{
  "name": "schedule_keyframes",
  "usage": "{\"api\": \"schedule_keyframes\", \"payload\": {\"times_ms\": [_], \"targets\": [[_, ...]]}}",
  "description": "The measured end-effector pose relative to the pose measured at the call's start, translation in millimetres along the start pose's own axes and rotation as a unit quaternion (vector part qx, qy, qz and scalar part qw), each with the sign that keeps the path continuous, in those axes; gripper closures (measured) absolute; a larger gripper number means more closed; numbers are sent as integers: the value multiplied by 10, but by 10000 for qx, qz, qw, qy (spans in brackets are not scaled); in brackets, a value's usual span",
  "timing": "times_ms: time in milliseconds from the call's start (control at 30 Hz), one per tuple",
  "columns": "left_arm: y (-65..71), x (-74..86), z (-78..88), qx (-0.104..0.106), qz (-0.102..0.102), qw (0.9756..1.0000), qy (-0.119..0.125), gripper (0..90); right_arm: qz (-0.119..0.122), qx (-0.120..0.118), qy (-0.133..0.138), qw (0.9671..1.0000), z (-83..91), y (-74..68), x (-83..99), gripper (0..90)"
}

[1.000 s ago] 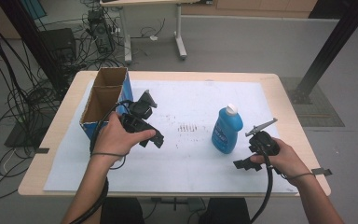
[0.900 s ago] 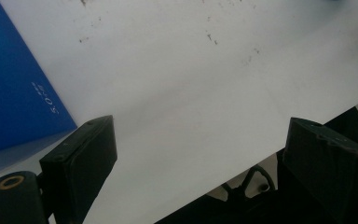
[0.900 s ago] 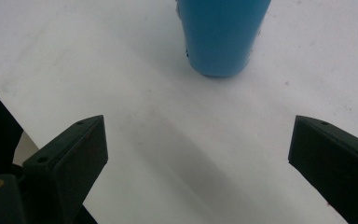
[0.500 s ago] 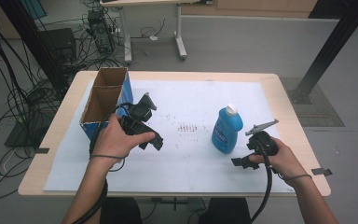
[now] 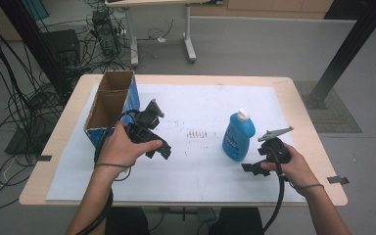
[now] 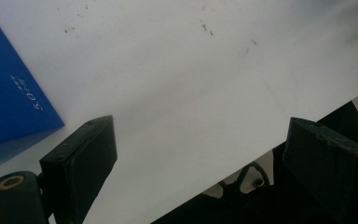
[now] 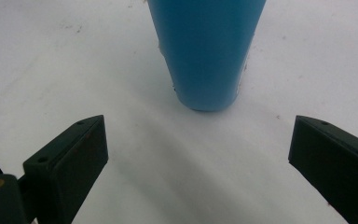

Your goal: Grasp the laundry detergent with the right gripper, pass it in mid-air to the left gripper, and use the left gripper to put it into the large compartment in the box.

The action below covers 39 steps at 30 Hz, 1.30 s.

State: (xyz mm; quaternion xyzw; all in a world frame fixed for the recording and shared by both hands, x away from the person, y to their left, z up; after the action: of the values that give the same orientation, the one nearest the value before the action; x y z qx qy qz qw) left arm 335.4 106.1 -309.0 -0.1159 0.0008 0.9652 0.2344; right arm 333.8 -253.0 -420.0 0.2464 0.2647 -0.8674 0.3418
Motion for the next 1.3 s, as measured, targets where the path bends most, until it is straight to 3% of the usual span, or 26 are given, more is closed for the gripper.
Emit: {"api": "schedule_keyframes", "payload": {"times_ms": [800, 1300], "targets": [[15, 14, -12, 23, -9, 9999, -106, 99, 132, 4, 378, 9992, -95, 19, 28, 39], [7, 34, -8, 11, -31, 9999, -152, 99, 221, -3, 873, 9959, -130, 41, 18, 37]]}}
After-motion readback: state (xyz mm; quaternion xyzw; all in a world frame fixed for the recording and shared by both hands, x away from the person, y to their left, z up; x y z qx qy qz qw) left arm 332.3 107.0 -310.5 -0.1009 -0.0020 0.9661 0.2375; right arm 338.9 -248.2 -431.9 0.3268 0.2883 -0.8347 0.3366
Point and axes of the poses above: each handheld gripper's, and its own axes: z roughly backward along the jaws, x roughly out of its underside, y roughly to its right, the point moved 2 cm from there along -z, roughly forward along the jaws, and after that the axes turned 11 degrees about -x, right-handed, at the moved point
